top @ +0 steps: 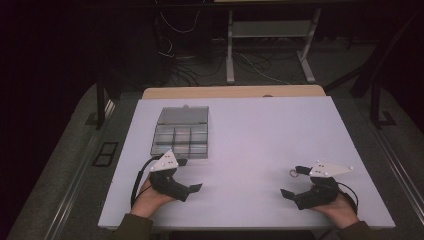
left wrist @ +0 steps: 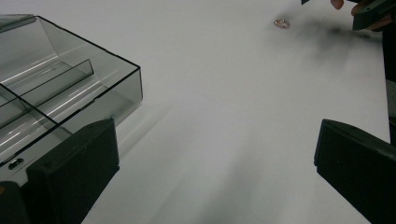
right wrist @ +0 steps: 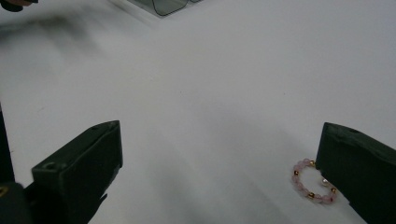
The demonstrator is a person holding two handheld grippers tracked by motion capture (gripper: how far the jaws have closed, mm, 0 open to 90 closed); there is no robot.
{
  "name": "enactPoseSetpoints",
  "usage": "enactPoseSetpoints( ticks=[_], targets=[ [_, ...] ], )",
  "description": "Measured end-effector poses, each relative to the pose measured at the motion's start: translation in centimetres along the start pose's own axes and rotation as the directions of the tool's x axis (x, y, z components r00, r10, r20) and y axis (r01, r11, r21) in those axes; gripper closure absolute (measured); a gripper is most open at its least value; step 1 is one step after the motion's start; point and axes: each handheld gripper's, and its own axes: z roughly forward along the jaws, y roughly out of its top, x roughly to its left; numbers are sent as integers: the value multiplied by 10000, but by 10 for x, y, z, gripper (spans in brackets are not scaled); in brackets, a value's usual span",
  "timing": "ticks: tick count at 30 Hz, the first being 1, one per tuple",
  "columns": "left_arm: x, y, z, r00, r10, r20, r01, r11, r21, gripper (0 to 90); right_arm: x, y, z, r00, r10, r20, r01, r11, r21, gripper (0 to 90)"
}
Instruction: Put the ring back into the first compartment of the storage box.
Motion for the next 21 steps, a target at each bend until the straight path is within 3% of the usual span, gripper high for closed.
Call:
enactPoseSetpoints(
  ticks=[21],
  targets=[
    [-1, 0, 3, 9998, -201, 90, 200, 9998, 85, 0, -11, 8, -7, 10000, 89, 29, -89, 10000, 10, 6]
  ],
)
